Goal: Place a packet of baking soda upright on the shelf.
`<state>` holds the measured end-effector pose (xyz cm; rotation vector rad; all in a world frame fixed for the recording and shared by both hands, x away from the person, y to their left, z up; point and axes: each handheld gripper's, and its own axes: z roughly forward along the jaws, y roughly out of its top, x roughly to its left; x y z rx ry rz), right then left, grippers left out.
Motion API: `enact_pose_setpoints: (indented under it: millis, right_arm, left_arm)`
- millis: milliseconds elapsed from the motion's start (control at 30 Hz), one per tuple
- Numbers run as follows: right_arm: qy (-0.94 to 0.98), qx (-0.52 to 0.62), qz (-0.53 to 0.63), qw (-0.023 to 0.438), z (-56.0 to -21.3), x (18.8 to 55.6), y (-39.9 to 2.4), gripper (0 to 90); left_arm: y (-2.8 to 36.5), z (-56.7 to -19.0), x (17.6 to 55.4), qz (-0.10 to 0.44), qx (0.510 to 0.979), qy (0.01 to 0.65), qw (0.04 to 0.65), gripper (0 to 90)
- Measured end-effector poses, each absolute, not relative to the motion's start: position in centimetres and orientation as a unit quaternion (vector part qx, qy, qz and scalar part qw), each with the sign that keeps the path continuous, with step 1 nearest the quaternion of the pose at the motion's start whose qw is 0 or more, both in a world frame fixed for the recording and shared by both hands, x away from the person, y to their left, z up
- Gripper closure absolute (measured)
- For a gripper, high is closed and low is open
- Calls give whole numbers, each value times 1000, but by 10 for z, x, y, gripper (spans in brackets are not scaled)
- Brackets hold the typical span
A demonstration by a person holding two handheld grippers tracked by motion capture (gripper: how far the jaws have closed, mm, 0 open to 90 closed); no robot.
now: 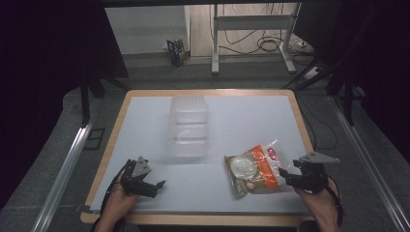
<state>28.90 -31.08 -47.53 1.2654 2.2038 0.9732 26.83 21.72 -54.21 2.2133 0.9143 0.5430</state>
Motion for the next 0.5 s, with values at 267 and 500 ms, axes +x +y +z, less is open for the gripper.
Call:
enact_pose_setpoints:
  millis: [267, 500]
  right_arm:
    - [798, 454, 360, 167, -488, 301, -309, 314]
    - [804, 444, 372, 135, -495, 307, -299, 322]
  left_arm:
    - [217, -542, 268, 208, 850, 350, 334, 21]
    - [216, -542, 268, 208, 852, 349, 332, 21]
